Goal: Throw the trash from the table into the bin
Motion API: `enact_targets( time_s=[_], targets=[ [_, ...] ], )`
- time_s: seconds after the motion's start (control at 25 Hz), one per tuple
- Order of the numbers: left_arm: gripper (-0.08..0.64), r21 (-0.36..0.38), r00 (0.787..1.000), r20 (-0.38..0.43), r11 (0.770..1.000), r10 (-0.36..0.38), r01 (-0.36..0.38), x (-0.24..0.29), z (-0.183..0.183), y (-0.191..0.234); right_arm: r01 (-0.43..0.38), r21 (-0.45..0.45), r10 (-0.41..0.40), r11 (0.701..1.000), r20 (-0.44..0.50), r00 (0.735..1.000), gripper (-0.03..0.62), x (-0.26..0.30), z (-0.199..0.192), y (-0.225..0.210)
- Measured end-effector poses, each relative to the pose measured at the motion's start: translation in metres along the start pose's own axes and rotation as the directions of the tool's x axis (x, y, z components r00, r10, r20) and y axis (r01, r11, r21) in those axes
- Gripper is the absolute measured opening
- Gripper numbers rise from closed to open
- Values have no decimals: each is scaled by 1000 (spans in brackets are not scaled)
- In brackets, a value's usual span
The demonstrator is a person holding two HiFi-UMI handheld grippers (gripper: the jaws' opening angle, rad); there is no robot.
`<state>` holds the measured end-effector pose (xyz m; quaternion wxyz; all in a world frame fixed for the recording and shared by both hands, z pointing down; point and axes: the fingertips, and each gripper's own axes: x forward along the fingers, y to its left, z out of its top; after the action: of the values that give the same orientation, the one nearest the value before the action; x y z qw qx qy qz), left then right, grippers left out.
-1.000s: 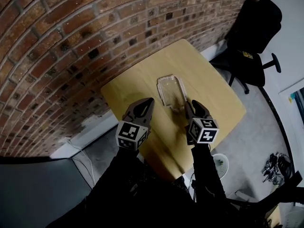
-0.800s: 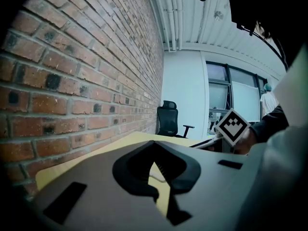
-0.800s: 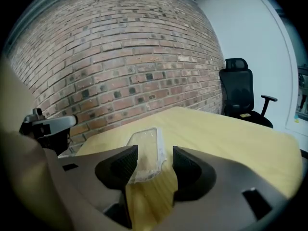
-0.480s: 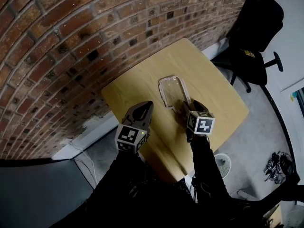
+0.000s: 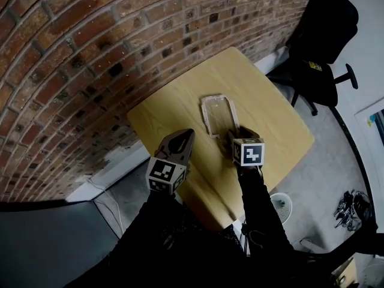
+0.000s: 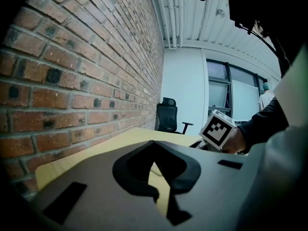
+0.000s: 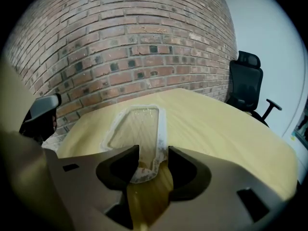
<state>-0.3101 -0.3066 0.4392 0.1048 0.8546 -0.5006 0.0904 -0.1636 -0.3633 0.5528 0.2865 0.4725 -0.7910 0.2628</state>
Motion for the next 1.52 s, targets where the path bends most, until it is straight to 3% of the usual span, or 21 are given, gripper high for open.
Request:
enact_targets(
  time_s=[0.08,0.16,0.44,0.84,1.52],
  targets=[
    [6,3,1000,-1,1000,0,0,0,1,-1,-8,-7,8,1000,-9,1000,173,-1,-3,1],
    [6,5,1000,0,1000,-1,1,0,1,-3,0,-23,0,1000,-7,1000,58,-5,-6,0],
    [6,12,1000,2,1000,-8,8,0,3,-10,-3,-3,3,1000,42,999,44,-18,-3,-3],
    [6,29,997,18,997,-74,74,12,11,-43,57,72,-68,996,175,982,40,-75,11,-34],
    [6,101,960,10,955,-279,277,34,28,-189,194,202,-245,960,270,931,25,-212,-48,-120]
  ],
)
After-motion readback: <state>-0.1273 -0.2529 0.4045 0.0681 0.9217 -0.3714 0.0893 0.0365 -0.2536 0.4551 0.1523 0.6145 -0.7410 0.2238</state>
